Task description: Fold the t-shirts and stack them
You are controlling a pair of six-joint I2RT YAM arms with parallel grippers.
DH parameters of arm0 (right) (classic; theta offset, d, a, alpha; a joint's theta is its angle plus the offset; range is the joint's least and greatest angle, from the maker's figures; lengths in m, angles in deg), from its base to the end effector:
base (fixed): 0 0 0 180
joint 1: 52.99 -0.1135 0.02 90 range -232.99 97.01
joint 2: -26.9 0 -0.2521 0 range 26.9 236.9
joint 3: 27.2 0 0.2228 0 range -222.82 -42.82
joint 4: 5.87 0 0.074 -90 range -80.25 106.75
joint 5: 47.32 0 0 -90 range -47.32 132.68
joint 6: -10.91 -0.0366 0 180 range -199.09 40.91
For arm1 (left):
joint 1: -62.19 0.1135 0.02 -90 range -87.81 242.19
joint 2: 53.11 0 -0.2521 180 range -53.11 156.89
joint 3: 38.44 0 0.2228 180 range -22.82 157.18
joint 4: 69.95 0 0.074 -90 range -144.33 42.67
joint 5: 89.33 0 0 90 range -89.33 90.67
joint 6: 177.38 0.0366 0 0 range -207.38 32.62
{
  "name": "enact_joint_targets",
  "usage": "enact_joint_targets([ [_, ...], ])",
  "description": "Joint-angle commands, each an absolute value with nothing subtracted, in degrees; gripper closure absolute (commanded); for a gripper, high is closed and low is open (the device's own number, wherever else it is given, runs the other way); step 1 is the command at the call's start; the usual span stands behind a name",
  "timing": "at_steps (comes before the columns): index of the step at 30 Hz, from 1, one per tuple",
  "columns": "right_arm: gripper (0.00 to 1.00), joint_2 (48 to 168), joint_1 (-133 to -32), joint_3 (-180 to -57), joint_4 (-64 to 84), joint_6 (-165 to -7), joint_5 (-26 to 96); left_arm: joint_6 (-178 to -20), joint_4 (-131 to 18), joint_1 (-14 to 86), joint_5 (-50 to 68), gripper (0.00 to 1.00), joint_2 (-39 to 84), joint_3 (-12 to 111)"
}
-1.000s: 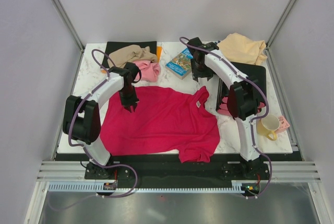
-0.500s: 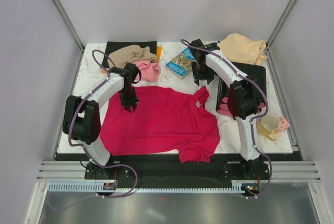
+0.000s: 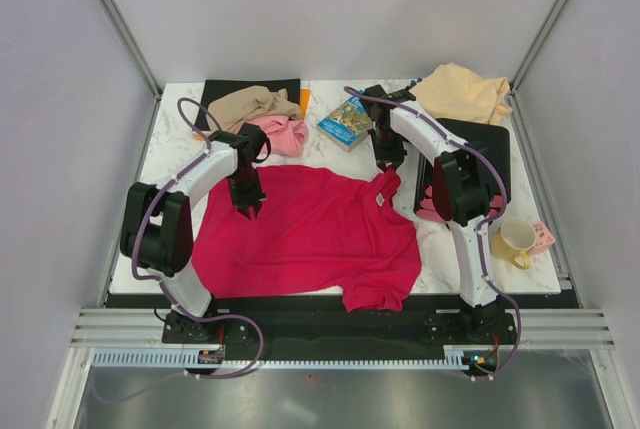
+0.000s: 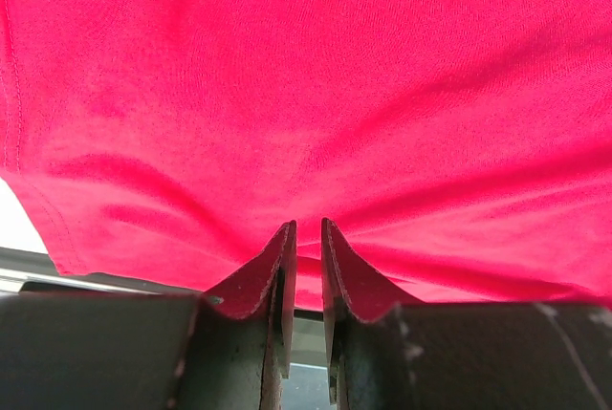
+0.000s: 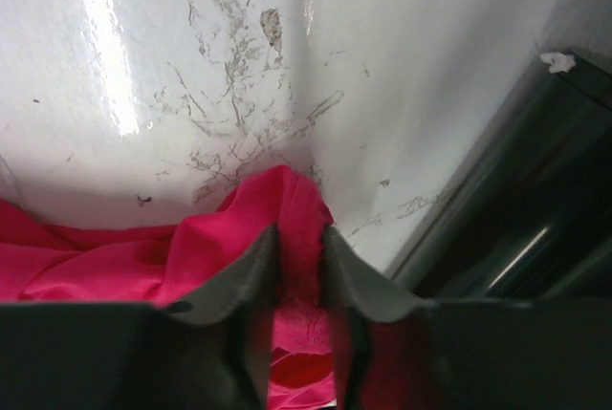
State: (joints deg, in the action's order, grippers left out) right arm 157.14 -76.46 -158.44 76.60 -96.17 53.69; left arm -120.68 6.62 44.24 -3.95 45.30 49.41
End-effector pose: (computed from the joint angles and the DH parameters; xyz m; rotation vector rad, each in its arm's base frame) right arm 0.3898 0.1616 0.2011 -0.1423 2.9265 -0.1892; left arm 0.2686 -0.0839 0.2117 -0.4118 3.0328 0.0782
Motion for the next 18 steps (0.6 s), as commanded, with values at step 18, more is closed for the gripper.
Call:
enact_joint_targets([
  [18,1.0,136.7,-83.0,-150.9,68.9,-98.2,50.2,-118.8,5.0,44.4,-4.1,0.78,43.7,50.7],
])
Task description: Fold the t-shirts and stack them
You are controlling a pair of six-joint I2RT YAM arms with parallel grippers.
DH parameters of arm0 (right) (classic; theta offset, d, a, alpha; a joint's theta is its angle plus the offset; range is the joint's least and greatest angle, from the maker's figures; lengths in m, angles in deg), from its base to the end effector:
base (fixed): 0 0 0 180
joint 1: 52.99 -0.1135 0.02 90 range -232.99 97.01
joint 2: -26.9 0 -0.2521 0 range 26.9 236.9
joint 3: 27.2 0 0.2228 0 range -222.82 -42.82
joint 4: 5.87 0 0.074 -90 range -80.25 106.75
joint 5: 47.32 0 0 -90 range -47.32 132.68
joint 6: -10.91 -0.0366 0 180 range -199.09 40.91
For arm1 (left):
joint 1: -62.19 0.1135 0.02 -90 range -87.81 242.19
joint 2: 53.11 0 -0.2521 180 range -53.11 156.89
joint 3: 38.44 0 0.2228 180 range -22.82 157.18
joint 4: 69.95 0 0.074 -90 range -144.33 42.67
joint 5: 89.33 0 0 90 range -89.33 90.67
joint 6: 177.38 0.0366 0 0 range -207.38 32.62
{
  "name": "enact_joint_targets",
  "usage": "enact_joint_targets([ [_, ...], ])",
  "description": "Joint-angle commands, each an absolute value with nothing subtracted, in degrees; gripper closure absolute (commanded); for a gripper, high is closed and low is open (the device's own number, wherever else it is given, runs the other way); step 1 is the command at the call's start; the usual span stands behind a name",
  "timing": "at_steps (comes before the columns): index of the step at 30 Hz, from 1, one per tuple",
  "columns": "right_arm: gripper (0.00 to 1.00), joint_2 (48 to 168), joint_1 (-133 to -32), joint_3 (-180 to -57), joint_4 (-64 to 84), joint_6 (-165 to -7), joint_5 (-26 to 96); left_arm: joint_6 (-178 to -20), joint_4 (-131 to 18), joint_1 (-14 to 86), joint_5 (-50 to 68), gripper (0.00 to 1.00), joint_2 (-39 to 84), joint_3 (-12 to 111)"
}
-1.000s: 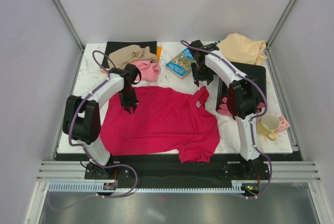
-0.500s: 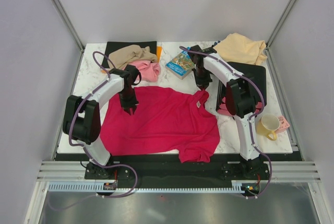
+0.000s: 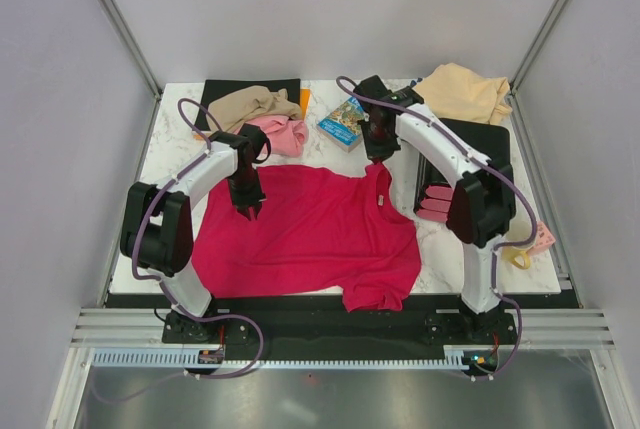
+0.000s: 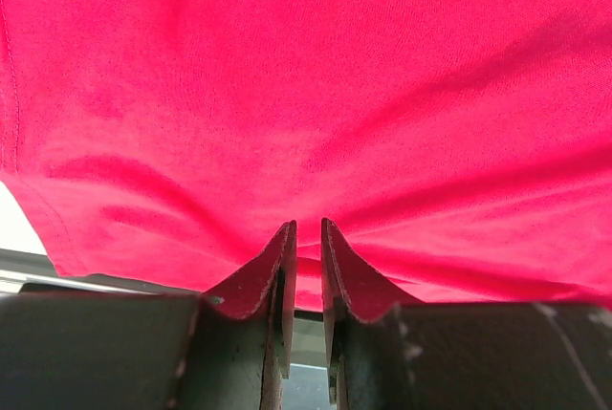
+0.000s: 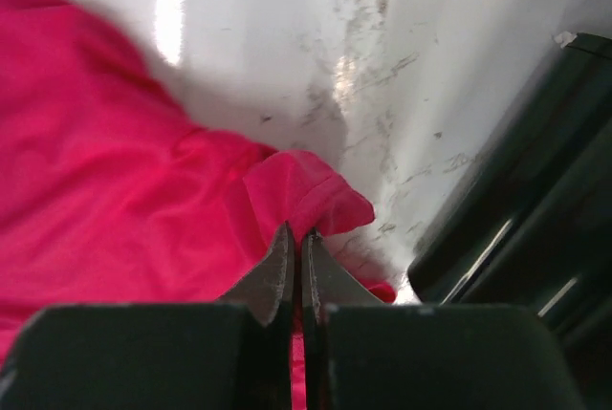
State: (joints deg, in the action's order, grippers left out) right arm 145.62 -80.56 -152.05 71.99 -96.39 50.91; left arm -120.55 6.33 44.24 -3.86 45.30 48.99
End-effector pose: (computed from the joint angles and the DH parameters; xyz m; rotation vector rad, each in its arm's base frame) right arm 0.3545 0.1792 0.2537 -0.2178 2.7845 -0.0143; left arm 0.2681 -0.0838 0.2101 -0.4086 3.0360 0.0777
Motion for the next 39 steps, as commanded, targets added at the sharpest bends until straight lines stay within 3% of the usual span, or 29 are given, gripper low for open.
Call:
enact_joint_targets([
  [1,1.0,134.6,-83.2,-150.7,68.5,-98.6,50.0,-118.6,5.1,44.4,-3.9,0.78,43.9,51.1],
  [11,1.0,126.0,-89.4,-133.5,72.3,-99.1,43.6,-117.8,5.1,44.4,-3.7,0.78,44.2,53.2],
  [15,1.0,127.5,-94.1,-124.9,73.2,-101.0,42.9,-117.8,5.1,44.4,-3.5,0.78,45.0,54.3],
  [24,0.98,133.7,-102.0,-119.2,71.9,-102.1,39.7,-117.6,5.4,44.4,-4.0,0.78,46.0,56.1],
  [27,0.84,131.6,-102.1,-121.0,72.6,-102.6,41.7,-117.5,5.6,44.4,-4.8,0.78,45.9,56.2],
  [28,0.73,130.6,-102.1,-122.0,72.8,-103.1,42.3,-117.5,5.7,44.4,-5.0,0.78,45.9,56.2],
  [34,0.63,123.6,-97.3,-131.4,72.5,-104.7,49.8,-117.4,5.9,44.4,-5.7,0.78,46.5,56.2],
  [39,0.62,126.3,-91.3,-131.3,71.3,-102.3,53.8,-117.1,5.8,44.4,-5.6,0.78,47.3,57.2],
])
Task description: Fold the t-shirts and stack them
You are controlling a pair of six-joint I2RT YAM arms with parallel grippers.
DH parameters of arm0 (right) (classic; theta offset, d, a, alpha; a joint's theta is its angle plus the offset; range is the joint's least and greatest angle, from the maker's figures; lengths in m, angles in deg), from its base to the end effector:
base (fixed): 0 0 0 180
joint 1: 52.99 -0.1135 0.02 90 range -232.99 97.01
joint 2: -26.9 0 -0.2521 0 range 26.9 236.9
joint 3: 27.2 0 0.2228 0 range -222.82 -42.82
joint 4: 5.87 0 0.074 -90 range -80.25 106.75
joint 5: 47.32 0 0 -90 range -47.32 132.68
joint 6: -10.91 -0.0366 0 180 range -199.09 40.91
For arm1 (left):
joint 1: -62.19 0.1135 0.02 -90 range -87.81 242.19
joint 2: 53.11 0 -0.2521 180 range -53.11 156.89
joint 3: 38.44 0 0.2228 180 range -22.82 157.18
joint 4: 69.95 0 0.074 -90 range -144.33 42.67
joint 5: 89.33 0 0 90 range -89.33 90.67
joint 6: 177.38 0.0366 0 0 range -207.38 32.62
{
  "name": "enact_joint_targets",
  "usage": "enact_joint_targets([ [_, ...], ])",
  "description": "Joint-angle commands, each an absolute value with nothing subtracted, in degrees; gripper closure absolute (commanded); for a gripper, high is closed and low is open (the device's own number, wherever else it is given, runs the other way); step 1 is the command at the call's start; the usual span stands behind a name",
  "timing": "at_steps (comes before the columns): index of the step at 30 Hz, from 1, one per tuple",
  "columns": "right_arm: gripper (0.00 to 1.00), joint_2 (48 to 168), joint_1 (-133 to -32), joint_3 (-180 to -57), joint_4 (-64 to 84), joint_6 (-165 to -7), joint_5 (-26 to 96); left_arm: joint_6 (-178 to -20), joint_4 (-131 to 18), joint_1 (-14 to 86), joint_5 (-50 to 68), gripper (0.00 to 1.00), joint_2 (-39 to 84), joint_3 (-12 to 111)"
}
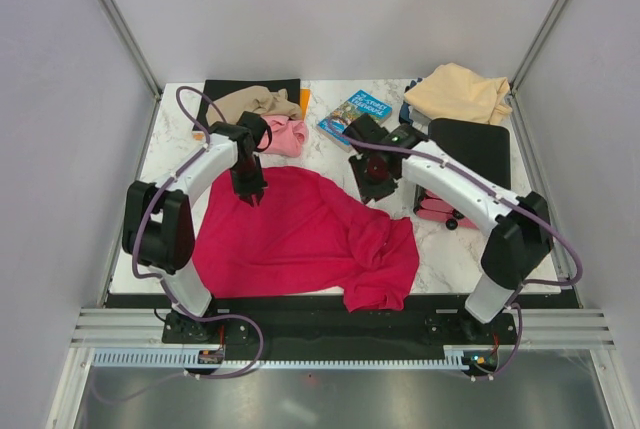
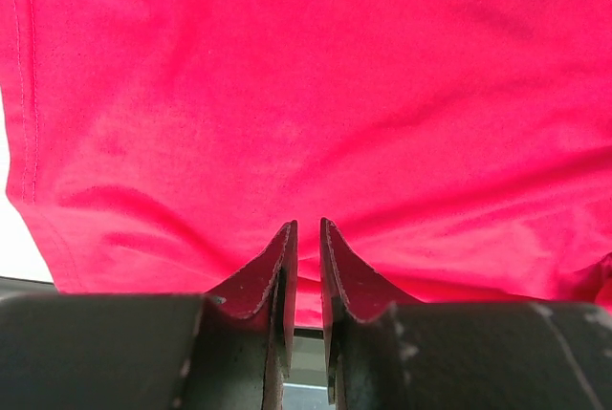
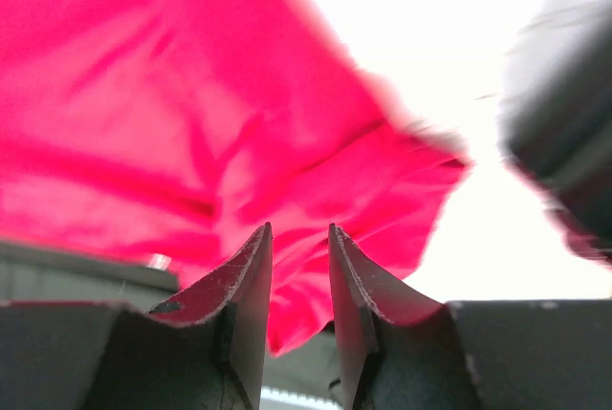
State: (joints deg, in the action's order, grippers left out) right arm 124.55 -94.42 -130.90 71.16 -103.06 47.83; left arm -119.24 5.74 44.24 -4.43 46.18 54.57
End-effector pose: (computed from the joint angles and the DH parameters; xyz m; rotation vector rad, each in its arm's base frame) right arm 0.2354 0.2034 0.2824 -0.4056 2.7812 0.1480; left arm 0.2841 -0.0886 0.2285 -0.3697 2.9539 0.0323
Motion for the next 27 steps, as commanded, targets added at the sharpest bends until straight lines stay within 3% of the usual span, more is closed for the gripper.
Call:
enact_joint_targets([
  [1,0.62,127.2,-91.1,-131.6,71.3,-102.0,54.8,-116.9,5.9,44.4,-5.6,0.78,47.6,57.4],
  [7,0.57,132.5,-91.1,-130.7,70.0,-103.0,54.3,-116.4,6.3,44.4,-6.1,0.78,48.1,57.8],
  [27,0.56,140.8,-91.1,-126.1,67.3,-102.2,59.1,-116.0,6.2,44.4,-6.4,0.78,48.1,56.6],
])
